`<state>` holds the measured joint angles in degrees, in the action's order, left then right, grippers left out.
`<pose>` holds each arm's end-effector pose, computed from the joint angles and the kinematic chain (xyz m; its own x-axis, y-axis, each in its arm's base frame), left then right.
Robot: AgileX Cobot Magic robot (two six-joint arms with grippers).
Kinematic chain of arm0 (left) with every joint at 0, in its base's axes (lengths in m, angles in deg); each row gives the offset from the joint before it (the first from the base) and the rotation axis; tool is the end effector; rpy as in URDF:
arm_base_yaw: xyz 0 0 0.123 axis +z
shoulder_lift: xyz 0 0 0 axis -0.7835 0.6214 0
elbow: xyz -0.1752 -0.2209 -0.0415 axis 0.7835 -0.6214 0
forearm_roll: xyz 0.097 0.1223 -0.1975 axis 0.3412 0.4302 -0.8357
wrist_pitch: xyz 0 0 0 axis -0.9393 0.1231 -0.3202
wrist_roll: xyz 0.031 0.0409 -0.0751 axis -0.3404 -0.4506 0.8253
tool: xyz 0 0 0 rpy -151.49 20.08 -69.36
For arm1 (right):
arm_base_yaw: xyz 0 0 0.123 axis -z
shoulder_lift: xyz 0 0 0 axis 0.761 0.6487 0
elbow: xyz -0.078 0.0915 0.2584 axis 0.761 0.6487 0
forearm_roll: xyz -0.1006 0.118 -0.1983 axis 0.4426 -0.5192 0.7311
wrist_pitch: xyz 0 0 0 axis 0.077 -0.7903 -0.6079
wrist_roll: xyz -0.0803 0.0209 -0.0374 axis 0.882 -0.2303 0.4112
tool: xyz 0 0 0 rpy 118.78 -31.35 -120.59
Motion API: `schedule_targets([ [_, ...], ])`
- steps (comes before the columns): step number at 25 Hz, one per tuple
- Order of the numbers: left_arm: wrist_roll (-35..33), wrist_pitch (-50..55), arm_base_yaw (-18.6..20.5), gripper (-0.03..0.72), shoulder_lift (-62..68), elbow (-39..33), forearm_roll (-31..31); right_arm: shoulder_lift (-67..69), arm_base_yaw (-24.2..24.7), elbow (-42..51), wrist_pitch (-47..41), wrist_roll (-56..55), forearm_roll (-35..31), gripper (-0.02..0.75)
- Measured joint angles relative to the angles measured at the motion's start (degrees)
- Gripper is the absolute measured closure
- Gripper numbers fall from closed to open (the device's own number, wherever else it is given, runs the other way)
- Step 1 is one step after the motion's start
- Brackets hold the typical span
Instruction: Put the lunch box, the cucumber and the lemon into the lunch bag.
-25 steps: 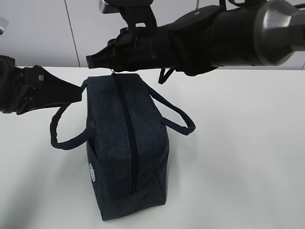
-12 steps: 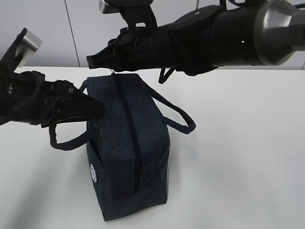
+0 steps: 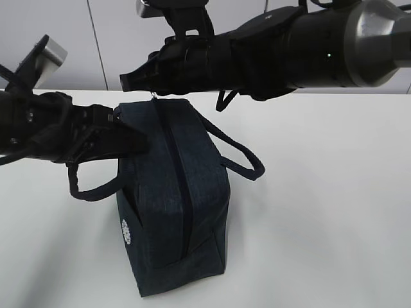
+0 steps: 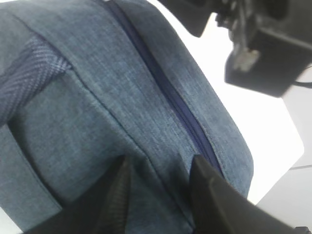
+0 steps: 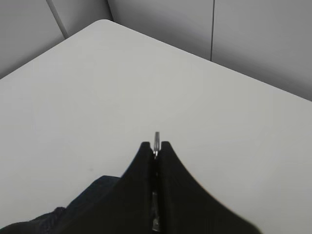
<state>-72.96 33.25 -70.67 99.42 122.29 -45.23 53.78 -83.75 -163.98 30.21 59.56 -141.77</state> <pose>0.2544 -0.1384 0.2374 -0.8193 -0.0887 -0.5665 0.3535 0.6997 -0.6208 0.3754 0.2657 0.2589 -0.3974 -0.1486 -0.9055 -0.5953 0.7928 0.1311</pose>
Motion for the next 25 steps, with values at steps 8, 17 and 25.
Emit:
schedule_targets([
  [8, 0.22, 0.1, -1.14, 0.56, 3.89, 0.13, -0.73, 0.0, 0.0, 0.0, -0.12, 0.14, 0.0, 0.738],
  [17, 0.68, 4.16, -1.36, 0.692, 4.56, 4.66, 5.31, 0.0, 0.09, 0.0, -0.47, 0.18, 0.0, 0.738],
  [25, 6.61, 8.21, -1.36, 0.694, 4.56, 6.75, 16.44, 0.0, 0.09, -0.71, -1.66, 0.18, 0.0, 0.738],
])
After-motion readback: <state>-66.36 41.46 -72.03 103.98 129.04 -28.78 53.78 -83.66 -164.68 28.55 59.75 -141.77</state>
